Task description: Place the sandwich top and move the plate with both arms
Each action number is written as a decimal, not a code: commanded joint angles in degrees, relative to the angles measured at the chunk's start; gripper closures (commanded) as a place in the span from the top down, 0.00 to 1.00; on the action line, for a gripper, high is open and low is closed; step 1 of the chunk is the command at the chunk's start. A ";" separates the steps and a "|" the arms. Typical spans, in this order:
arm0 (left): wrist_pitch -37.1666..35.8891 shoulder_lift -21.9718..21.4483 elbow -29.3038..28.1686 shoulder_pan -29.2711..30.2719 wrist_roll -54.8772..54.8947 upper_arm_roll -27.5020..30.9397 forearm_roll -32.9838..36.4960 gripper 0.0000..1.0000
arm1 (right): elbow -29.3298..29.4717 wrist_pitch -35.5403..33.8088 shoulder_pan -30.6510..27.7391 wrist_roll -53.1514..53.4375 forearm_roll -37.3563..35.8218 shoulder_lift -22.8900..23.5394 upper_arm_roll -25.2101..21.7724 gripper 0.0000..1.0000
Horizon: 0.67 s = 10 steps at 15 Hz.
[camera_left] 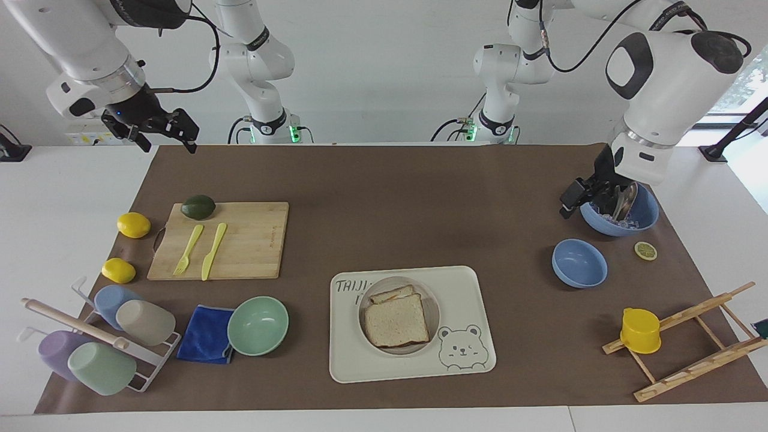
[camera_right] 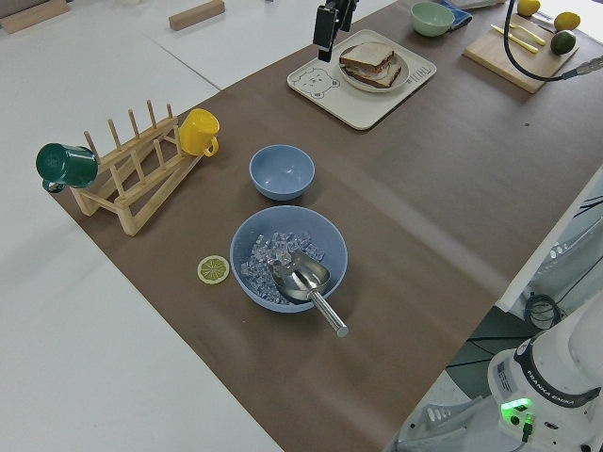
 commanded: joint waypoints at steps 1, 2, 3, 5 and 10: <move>-4.87 -5.34 -2.46 3.22 6.95 -0.73 1.49 1.00 | -0.22 0.40 0.00 -1.45 0.01 -0.58 0.24 1.00; -7.24 -6.75 -2.46 4.54 10.90 -0.91 1.75 1.00 | -0.22 0.40 0.00 -1.45 0.01 -0.58 0.24 1.00; -9.87 -7.72 -2.29 6.72 15.99 -1.95 1.75 1.00 | -0.22 0.40 0.00 -1.45 0.01 -0.58 0.24 1.00; -12.70 -8.60 -2.46 10.42 18.67 -5.81 1.93 1.00 | -0.22 0.40 0.00 -1.45 0.01 -0.58 0.24 1.00; -11.94 -12.11 -9.39 10.53 18.76 -9.70 4.74 1.00 | -0.22 0.40 0.00 -1.45 0.01 -0.49 0.24 1.00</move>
